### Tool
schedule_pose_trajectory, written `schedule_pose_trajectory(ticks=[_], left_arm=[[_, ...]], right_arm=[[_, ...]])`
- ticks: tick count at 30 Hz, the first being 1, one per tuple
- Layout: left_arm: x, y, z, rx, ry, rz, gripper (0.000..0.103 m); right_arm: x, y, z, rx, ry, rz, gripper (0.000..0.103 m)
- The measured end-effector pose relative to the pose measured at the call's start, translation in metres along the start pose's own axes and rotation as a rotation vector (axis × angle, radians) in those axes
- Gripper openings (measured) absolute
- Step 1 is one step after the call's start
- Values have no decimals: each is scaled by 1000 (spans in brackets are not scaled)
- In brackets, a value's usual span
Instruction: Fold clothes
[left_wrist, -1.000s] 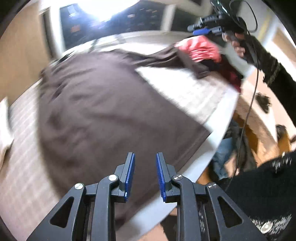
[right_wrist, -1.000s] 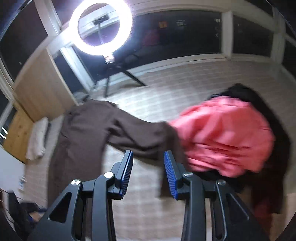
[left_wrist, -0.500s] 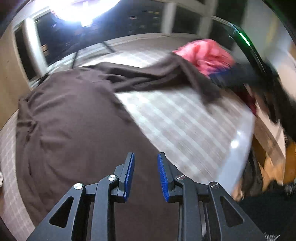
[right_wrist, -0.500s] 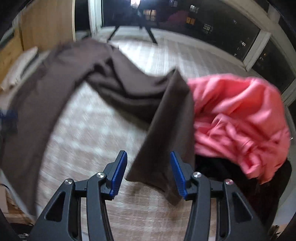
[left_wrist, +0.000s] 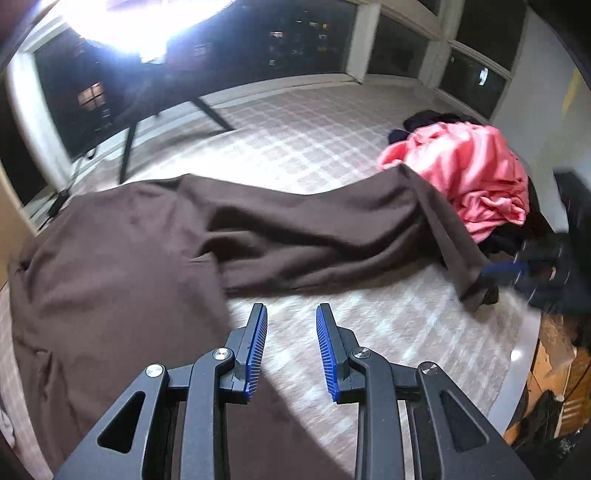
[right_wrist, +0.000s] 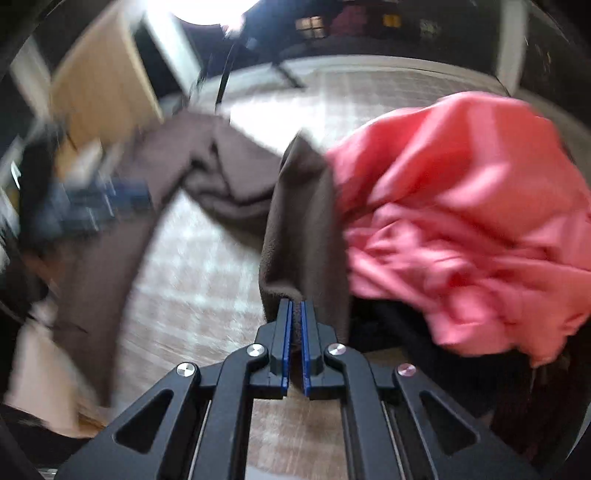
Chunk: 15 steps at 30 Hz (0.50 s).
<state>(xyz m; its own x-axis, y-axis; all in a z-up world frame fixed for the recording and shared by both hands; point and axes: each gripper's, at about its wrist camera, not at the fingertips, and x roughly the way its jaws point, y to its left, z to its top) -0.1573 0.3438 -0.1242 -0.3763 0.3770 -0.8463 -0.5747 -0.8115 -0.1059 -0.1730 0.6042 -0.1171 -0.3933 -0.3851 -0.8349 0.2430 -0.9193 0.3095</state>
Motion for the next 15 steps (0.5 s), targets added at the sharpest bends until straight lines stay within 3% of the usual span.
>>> schedule_pose_trajectory(ticks=[4, 8, 11, 15], left_arm=[[-2, -35, -10, 24, 6, -101, 26], [-2, -85, -9, 47, -12, -223, 27], [5, -122, 0, 100, -37, -254, 30], [14, -167, 10, 165, -66, -293, 31]], right_arm=[[-50, -35, 15, 138, -63, 116, 5], [-74, -56, 25, 143, -103, 53, 5], [-86, -65, 39, 155, -136, 66, 5], [-102, -81, 57, 155, -193, 21, 5]])
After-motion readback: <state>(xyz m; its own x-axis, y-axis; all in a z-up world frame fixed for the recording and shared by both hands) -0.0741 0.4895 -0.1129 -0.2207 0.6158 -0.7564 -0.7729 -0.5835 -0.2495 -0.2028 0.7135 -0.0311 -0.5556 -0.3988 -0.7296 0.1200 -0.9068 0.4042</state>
